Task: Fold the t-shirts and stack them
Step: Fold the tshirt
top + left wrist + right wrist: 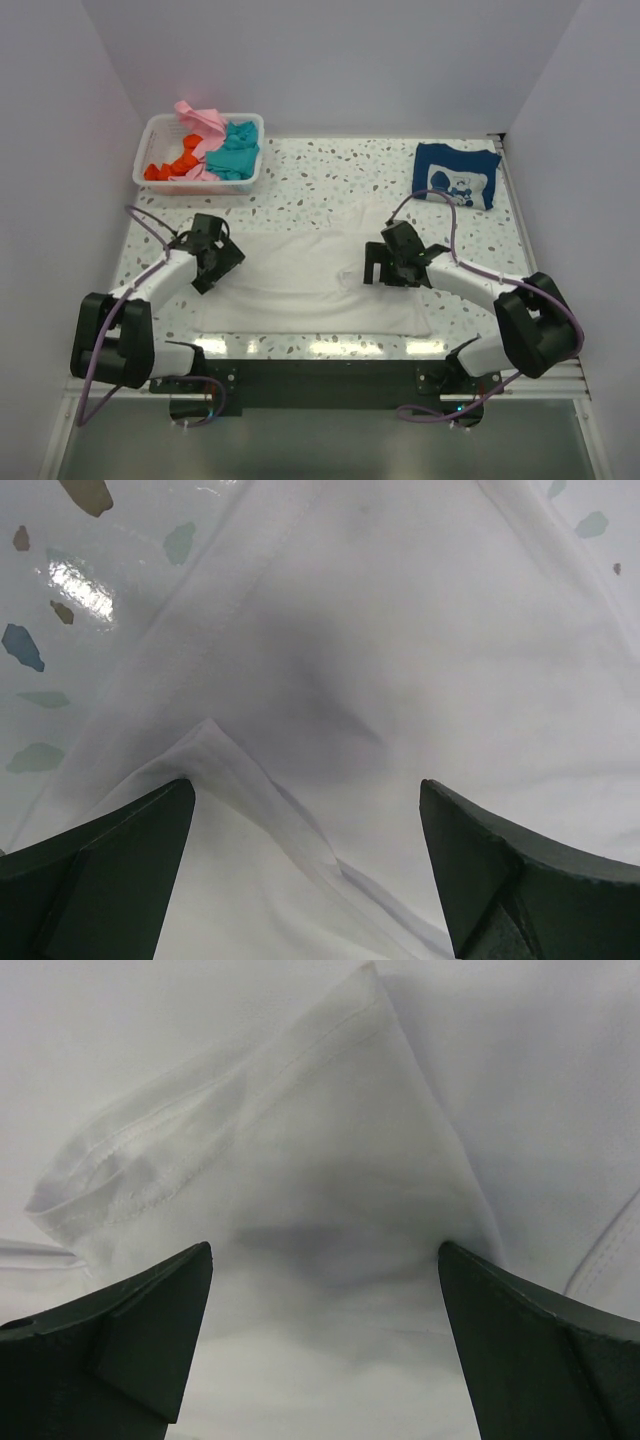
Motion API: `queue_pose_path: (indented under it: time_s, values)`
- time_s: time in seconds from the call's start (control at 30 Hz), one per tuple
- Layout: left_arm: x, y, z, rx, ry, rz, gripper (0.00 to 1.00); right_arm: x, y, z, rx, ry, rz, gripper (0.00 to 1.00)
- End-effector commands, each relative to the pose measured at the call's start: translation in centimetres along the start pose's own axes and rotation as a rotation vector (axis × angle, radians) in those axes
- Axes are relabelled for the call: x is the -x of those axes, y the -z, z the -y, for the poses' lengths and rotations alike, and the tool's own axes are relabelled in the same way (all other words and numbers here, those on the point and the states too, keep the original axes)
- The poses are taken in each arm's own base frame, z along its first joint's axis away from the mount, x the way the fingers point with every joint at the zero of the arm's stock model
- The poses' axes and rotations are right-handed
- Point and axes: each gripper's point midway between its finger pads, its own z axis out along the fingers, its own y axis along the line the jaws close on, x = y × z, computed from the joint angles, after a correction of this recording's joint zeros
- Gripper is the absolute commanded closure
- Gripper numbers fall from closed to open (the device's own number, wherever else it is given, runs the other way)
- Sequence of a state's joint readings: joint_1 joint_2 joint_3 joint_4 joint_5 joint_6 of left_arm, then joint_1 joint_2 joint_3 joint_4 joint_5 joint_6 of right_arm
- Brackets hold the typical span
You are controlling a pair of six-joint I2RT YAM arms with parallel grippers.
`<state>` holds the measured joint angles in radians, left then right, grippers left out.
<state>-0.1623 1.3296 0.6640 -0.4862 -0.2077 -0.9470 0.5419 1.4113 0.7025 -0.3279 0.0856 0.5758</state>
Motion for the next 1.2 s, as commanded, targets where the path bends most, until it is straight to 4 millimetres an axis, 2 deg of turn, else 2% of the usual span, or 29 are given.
queue_pose_path:
  time_s: [0.0, 0.07, 0.2, 0.27, 0.33, 0.4, 0.63, 0.87, 1.07, 1.17]
  values:
    - [1.9, 1.9, 2.1, -0.108, -0.009, 0.050, 0.00, 2.2, 1.1, -1.6, 0.065, 0.029, 0.054, 0.01]
    - [3.4, 3.2, 3.2, -0.136, -0.010, 0.086, 0.00, 3.9, 2.2, -2.9, 0.109, 0.038, 0.092, 0.01]
    - [6.2, 5.1, 3.1, -0.108, 0.012, 0.196, 0.00, 6.3, 4.6, -3.9, 0.147, 0.045, 0.175, 0.01]
    - [7.5, 5.7, 3.0, -0.084, 0.022, 0.246, 0.00, 7.0, 5.6, -3.9, 0.142, 0.047, 0.203, 0.01]
    - [8.1, 5.5, 2.7, -0.054, 0.023, 0.257, 0.00, 7.6, 6.9, -3.5, 0.128, 0.051, 0.240, 0.01]
    - [8.8, 5.0, 2.9, -0.034, 0.019, 0.272, 0.00, 8.3, 8.2, -2.8, 0.106, 0.041, 0.297, 0.01]
    - [11.5, 2.9, 3.3, 0.027, 0.038, 0.304, 0.01, 8.5, 10.7, -1.2, 0.065, 0.041, 0.362, 0.01]
    - [12.9, -0.8, 3.8, 0.038, 0.051, 0.270, 0.17, 7.7, 11.0, -0.1, 0.034, 0.048, 0.353, 0.01]
    - [13.5, -3.3, 4.0, 0.063, 0.039, 0.291, 0.30, 6.9, 10.7, 0.4, 0.025, 0.037, 0.342, 0.01]
    - [13.8, -4.2, 3.7, 0.101, 0.026, 0.295, 0.32, 6.8, 10.5, 0.5, 0.019, 0.037, 0.342, 0.01]
